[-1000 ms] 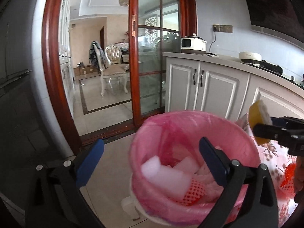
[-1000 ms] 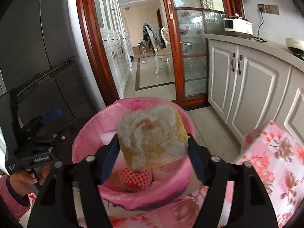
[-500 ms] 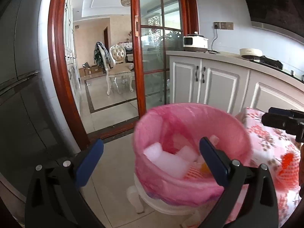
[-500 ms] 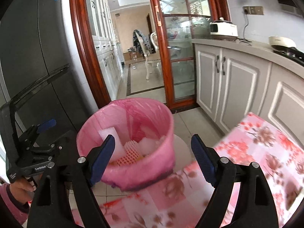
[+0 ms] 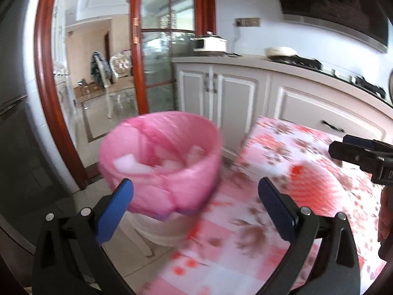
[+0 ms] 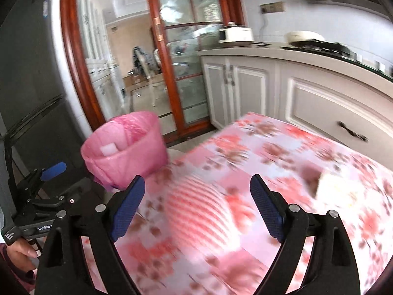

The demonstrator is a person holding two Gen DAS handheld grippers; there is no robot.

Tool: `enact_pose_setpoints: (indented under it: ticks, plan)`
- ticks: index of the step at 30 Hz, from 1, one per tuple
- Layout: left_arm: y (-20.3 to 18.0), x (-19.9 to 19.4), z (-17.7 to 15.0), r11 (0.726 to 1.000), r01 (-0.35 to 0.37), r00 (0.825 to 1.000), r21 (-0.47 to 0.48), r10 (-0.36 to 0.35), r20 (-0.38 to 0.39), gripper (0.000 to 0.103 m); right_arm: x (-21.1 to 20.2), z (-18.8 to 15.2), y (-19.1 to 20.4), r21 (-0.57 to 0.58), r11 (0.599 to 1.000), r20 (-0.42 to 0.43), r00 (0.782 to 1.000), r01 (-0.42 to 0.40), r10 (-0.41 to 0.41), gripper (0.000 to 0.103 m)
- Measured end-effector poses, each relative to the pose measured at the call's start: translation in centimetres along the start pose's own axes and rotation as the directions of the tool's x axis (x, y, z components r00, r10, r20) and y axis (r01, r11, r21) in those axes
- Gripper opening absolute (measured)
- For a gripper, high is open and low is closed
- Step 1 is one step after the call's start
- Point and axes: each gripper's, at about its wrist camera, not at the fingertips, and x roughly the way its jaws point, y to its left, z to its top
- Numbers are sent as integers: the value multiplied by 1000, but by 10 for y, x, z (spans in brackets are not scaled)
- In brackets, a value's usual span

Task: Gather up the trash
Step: 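Move both open grippers back over the table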

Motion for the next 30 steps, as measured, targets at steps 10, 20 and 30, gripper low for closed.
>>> enact_pose_setpoints:
  ticks: [10, 20, 30]
  plan:
    - [-99, -13, -24, 993, 92, 995, 76, -89, -39, 98, -52, -54, -65, 109, 987, -8, 993, 117, -116, 83]
    - [-164, -18, -39, 981, 139, 990, 134, -134, -42, 98, -88, -87, -116, 203, 956, -8, 977, 210, -213, 83]
    - [-198, 1, -46, 976, 179, 977, 122, -162, -141, 98, -91, -104, -153, 268, 929, -41, 966, 256, -255, 83]
